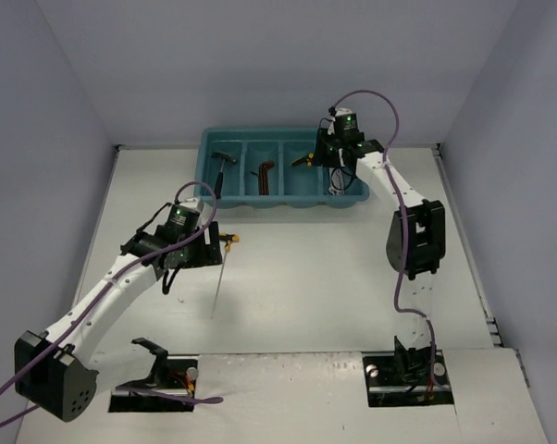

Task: Sort the tools into containers

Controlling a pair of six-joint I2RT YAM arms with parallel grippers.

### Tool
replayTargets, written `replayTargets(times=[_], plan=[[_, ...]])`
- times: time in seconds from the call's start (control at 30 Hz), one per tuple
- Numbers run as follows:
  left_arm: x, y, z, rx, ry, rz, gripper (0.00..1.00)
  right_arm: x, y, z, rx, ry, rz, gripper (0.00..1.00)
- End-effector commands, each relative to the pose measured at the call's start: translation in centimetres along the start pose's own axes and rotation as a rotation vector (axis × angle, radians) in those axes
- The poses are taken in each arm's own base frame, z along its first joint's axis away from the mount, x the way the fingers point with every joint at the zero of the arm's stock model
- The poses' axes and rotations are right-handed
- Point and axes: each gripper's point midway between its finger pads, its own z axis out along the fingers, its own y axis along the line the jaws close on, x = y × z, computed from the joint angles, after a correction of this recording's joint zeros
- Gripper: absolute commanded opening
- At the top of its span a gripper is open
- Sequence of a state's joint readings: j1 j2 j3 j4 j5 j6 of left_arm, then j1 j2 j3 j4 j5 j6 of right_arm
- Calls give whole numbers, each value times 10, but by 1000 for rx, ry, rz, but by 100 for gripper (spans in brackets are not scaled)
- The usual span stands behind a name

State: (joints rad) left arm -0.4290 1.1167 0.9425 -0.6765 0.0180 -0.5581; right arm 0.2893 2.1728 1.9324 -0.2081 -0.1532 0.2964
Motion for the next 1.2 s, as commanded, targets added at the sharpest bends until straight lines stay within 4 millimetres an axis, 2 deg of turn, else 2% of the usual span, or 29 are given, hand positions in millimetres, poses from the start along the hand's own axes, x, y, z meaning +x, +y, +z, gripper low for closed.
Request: replayTargets(times=[0.0, 0.03, 0.07, 0.17, 0.23, 0.27, 0.3, 0.43, 0.5, 0.6, 0.67, 0.77, 0.87, 0.93, 1.03, 1.1, 1.17], plan=[[-16, -10, 20, 15, -44, -29, 72, -47, 5, -96, 15, -182, -58, 36], [-17, -11, 26, 16, -44, -31, 71, -34, 1, -100, 25, -159, -55, 36], [-18, -12, 30, 16, -44, -31, 71, -23, -2, -112, 29, -149, -47, 36], [-26, -13, 49, -10, -49, -22, 67, -1, -6, -139, 30, -137, -39, 36], [-30, -15, 63, -16, -40, -13, 66, 2, -6, -161, 20, -160, -34, 36], [-35, -18, 67, -12, -44, -9, 64, 15, -9, -165, 21, -144, -28, 36], [-34, -18, 72, -14, -36, -4, 64, 15, -7, -173, 12, -154, -24, 36], [-41, -24, 101, -28, -10, 13, 58, 38, -9, -204, -13, -164, -7, 37], [-47, -27, 110, -25, -11, 18, 57, 54, -14, -206, -8, -144, 4, 37], [-48, -27, 134, -48, 23, 48, 55, 63, -10, -221, -38, -153, 23, 37], [-50, -27, 143, -58, 29, 65, 52, 70, -8, -228, -58, -155, 33, 37], [-51, -27, 159, -70, 46, 83, 47, 75, -5, -239, -79, -166, 42, 38], [-46, -25, 171, -92, 76, 82, 37, 77, -8, -249, -71, -185, 44, 39], [-46, -28, 172, -82, 83, 65, 23, 78, -10, -254, -65, -196, 46, 39], [-48, -39, 161, -48, 69, 49, 2, 80, -10, -259, -64, -201, 43, 39], [-52, -50, 147, -24, 44, 37, 0, 82, -13, -260, -51, -205, 43, 39], [-65, -73, 120, 49, -7, 29, 0, 81, -14, -264, -46, -218, 50, 39]])
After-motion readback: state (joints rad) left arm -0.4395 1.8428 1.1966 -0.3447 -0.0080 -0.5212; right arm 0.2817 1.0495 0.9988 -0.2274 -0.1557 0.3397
